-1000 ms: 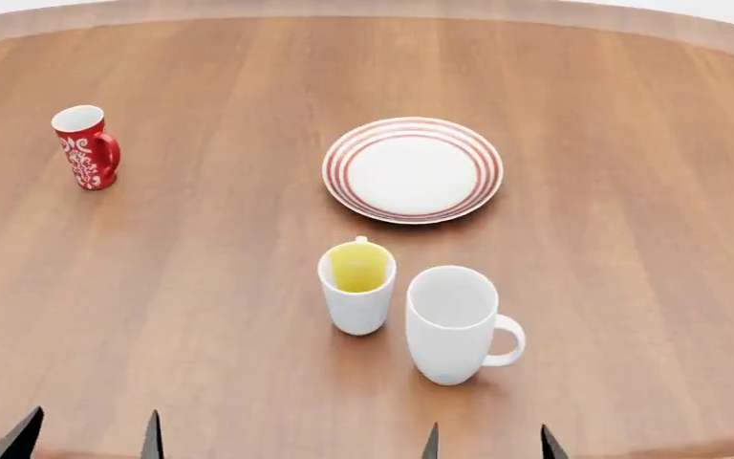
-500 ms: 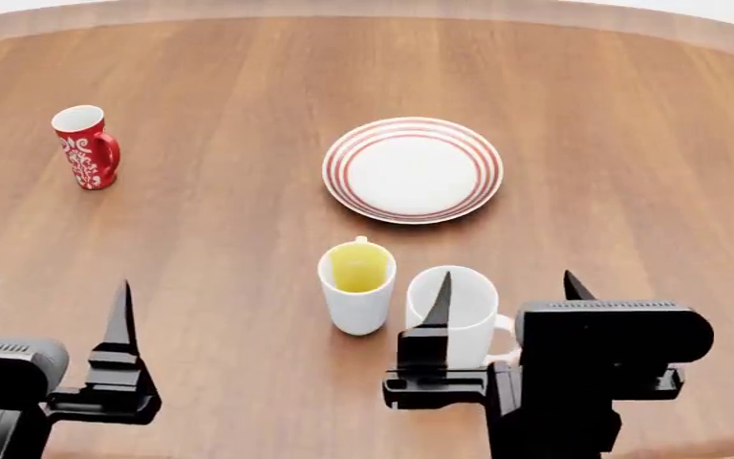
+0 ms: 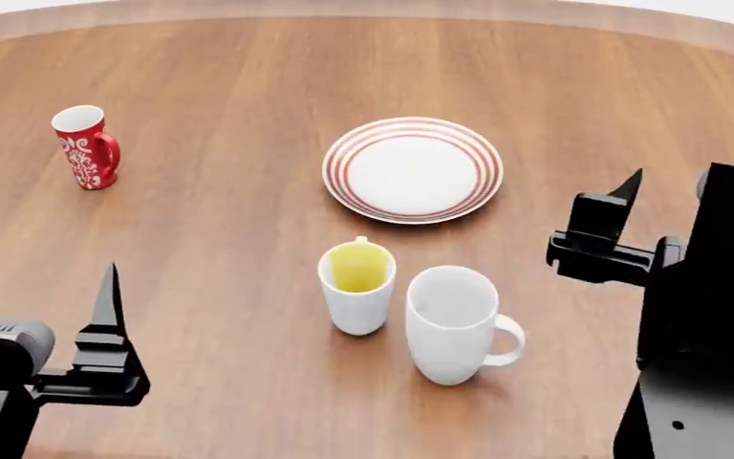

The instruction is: Pick up the red mug and put it on the plate

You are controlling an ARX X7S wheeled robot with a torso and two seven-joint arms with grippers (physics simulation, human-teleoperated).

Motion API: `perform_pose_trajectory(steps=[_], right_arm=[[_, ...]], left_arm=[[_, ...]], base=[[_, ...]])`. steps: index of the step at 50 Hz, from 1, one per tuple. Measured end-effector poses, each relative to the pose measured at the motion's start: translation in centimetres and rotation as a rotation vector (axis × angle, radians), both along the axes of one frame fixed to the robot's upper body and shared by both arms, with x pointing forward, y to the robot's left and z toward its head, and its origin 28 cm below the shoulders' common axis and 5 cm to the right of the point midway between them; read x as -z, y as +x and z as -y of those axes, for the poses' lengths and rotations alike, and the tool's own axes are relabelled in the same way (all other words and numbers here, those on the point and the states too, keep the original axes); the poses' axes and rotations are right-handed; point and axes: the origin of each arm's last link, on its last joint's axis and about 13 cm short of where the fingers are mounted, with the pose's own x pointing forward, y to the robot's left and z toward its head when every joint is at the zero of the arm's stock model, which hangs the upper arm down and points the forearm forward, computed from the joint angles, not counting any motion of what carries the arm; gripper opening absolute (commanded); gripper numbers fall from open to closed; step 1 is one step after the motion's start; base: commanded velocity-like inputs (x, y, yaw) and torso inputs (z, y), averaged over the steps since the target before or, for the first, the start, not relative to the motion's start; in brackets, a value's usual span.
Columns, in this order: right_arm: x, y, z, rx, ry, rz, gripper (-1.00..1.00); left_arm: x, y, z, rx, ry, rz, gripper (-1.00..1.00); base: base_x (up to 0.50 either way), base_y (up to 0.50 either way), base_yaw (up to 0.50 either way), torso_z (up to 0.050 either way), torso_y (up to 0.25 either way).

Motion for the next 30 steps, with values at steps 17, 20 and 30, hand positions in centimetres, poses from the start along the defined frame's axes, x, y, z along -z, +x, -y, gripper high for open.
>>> perform_pose_trajectory(steps=[17,20,30], right_arm=[[-1.5,0.9,1.4,0.076,0.017,-0.012,1.00],[-1.6,1.0,1.4,0.078,0.018,-0.015,1.00],[-1.6,1.2,1.5,0.079,0.022,-0.025,1.00]], left_arm=[[0.0,0.1,-0.2,-0.007,-0.001,0.002,1.00],[0.0,0.1,-0.2,-0.008,-0.001,0.001,1.00],[0.0,0.2,-0.3,-0.010,0.000,0.001,1.00]], base=[[0.46,0.00,0.00,0.000,0.000],[0.50,0.00,0.00,0.000,0.000],[0.50,0.00,0.00,0.000,0.000]])
